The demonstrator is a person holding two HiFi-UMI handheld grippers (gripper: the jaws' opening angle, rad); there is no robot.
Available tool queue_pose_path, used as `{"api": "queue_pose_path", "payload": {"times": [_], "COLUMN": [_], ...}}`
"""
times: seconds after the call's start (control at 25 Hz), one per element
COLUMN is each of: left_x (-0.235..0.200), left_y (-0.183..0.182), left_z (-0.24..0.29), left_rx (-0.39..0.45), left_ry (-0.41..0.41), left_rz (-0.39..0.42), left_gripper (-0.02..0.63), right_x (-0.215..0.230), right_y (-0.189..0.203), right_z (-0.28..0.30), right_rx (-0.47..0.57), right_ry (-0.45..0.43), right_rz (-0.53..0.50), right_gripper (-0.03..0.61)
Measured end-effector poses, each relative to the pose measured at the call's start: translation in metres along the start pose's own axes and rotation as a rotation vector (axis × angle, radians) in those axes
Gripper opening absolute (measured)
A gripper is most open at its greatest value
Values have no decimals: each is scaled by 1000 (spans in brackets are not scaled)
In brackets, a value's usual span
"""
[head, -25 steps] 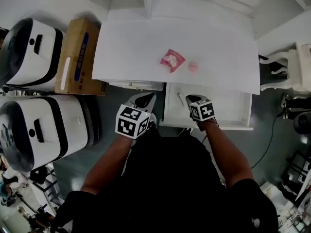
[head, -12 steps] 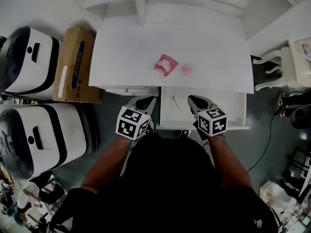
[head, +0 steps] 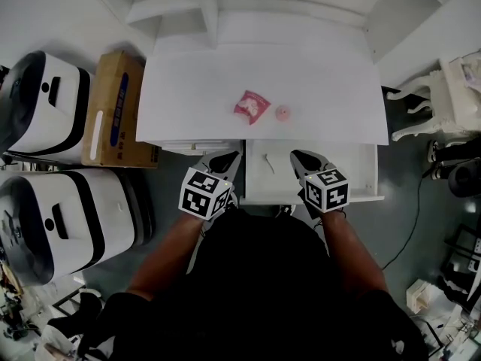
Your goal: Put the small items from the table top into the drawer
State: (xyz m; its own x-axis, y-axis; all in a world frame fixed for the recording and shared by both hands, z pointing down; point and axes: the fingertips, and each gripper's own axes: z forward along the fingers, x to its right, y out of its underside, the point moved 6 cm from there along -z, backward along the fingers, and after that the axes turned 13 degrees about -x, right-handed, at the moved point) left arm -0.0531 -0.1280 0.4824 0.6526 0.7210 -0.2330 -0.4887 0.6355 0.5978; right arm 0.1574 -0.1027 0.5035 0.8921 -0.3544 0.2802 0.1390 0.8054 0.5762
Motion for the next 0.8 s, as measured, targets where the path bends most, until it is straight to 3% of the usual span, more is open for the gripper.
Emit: {"api": "queue_pose_path", "payload": {"times": [0.4,0.8], "left_x": [1,-9], "left_y": [-1,12], "left_z": [-2,-13], "left_rx": [17,3], "left_ry": [-17,-83], "left_rz": [-8,-37], "left_gripper": [11,11], "right_x": [3,39], "right_y": [-2,-31], "right_z": [5,47], "right_rx": [8,-10], "right_ry": [10,165], "right_rz": [0,-129], "right_gripper": [34,34]}}
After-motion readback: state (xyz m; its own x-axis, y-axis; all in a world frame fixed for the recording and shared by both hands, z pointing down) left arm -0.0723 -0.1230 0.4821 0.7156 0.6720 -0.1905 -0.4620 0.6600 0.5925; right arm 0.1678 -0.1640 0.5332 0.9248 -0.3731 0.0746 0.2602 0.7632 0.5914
